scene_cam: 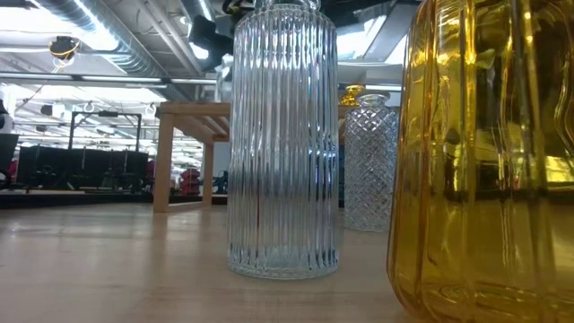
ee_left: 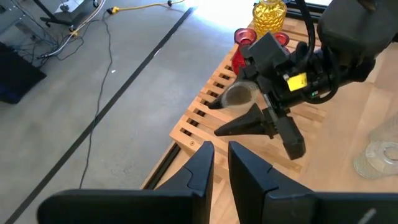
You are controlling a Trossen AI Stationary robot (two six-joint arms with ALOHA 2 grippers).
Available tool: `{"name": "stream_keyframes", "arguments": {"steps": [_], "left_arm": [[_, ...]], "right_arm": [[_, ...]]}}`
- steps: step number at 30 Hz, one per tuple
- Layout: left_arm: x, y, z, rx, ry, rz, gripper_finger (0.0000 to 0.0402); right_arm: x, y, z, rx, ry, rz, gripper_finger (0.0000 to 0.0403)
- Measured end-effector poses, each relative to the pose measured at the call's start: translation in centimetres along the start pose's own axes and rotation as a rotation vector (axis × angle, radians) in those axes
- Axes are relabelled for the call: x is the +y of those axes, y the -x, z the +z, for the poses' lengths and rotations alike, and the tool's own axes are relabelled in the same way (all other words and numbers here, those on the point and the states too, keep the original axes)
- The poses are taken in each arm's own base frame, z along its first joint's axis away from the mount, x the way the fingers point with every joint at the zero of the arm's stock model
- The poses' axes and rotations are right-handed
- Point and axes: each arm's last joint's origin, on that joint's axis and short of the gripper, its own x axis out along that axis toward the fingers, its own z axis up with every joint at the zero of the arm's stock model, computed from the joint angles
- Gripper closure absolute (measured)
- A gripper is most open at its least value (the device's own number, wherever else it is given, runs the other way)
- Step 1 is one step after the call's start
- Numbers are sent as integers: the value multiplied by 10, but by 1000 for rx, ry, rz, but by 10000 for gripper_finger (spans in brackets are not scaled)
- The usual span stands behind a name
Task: Sort vases onto shelf
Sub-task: Put the transparent vase on the shelf
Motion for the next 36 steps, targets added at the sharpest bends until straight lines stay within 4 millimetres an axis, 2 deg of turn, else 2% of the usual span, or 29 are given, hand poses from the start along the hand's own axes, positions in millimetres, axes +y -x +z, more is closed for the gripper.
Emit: {"name": "stream_keyframes", "arguments": {"steps": [9, 20, 27, 36], "left_arm": [[0, 0, 0, 0, -1, -8, 360], [0, 0, 0, 0, -1, -8, 360], [0, 0, 0, 0, -23, -8, 360], [0, 0, 0, 0, -26, -8, 360]], "right_arm": [[1, 1, 5, -52, -11, -20, 233], [7, 10, 38, -143, 57, -47, 233], [6, 10, 34, -112, 40, -59, 233], [3, 5, 12, -22, 23, -18, 233]]}}
